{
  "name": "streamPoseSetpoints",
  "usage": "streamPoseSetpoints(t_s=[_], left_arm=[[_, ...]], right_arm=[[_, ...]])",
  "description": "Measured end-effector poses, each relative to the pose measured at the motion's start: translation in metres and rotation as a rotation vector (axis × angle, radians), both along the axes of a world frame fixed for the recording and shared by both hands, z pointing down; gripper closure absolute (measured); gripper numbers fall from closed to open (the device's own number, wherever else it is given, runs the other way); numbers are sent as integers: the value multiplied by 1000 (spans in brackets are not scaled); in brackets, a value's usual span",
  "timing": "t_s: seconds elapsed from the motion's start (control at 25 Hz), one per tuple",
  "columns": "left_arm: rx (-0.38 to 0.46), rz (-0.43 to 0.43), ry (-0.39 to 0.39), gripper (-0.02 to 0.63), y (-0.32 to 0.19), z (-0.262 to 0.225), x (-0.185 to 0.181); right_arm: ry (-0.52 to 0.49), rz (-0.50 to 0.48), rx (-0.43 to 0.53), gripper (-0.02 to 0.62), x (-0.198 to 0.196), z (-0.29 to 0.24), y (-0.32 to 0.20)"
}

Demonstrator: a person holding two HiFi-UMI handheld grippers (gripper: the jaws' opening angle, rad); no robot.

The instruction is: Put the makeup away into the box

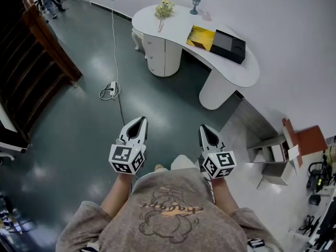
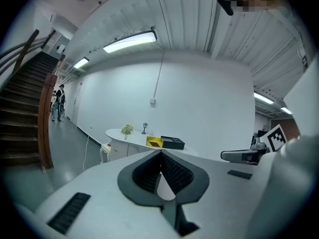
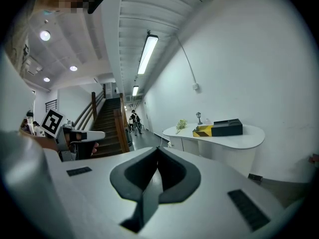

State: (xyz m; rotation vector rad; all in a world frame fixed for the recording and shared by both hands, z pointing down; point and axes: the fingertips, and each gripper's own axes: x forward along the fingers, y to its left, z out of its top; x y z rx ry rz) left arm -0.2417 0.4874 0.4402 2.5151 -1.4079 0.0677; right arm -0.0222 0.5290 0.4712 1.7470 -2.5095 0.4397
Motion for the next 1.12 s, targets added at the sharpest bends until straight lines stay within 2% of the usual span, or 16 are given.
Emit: streamPoseSetpoints(t_s=[0.24, 0.52, 1.12], left_arm=[[-5, 15, 7, 586, -10, 2, -9], [-6, 10, 5, 586, -40, 10, -17], [-26, -18, 13, 586, -151, 15, -6]], right_arm=[[-13, 20, -12, 592, -14, 7, -5], [-13, 17, -15, 592, -20, 15, -37], [-18, 6, -37, 592, -7, 21, -149]])
